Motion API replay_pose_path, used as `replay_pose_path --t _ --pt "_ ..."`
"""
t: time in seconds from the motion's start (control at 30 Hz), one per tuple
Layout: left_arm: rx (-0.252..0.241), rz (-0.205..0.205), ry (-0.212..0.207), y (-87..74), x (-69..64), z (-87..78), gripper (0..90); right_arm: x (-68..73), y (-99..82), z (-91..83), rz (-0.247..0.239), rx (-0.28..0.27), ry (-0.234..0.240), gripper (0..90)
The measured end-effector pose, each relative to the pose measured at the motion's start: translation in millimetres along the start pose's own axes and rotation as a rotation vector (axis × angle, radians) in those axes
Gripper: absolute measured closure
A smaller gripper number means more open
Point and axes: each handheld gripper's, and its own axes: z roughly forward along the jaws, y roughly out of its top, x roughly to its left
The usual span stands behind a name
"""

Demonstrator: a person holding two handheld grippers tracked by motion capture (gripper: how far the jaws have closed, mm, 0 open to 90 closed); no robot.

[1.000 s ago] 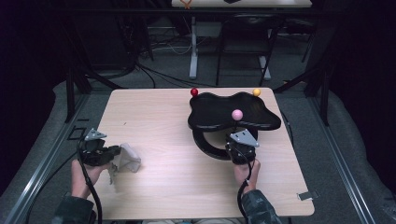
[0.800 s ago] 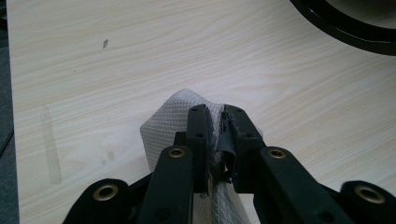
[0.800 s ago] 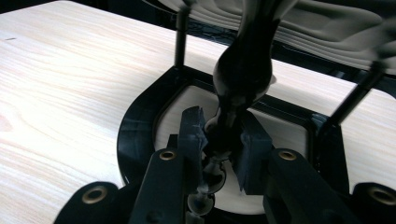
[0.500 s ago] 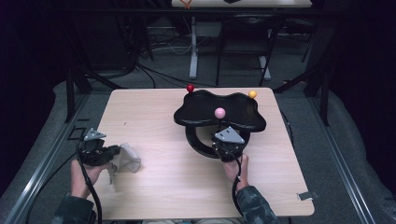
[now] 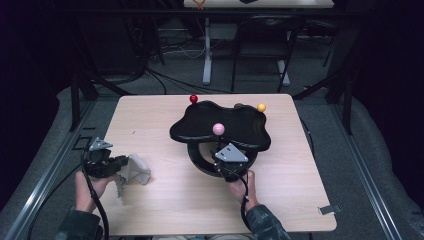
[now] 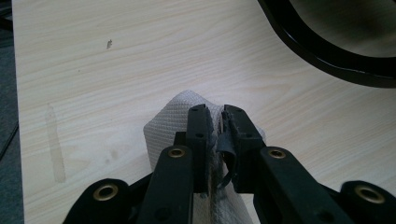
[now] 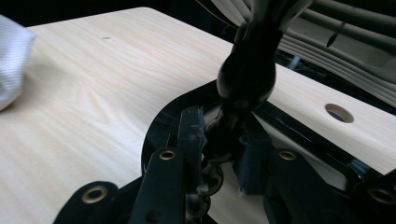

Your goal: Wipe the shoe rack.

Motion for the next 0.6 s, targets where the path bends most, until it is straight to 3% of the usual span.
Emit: replay_pose_path --t 0.13,0.3,0.47,0.6 --pt "-0.001 0.002 0.001 0.1 -0.4 -0.2 80.6 3.2 -1.9 -5.7 -0.021 -0.008 0.046 74.7" --pt "0.000 0.005 0.001 0.1 -0.5 0.0 80.6 -3.7 -7.4 -16.9 -0.037 -0.010 0.123 74.6" --pt "-0.009 0.007 -0.003 0.4 -1.1 -0.4 83.1 -13.5 -9.7 -25.6 -0.039 0.023 0.133 74.5" --pt "0.014 0.005 -0.005 -0.1 0.5 3.4 80.3 -25.7 -10.6 -29.5 -0.024 0.052 0.126 74.4"
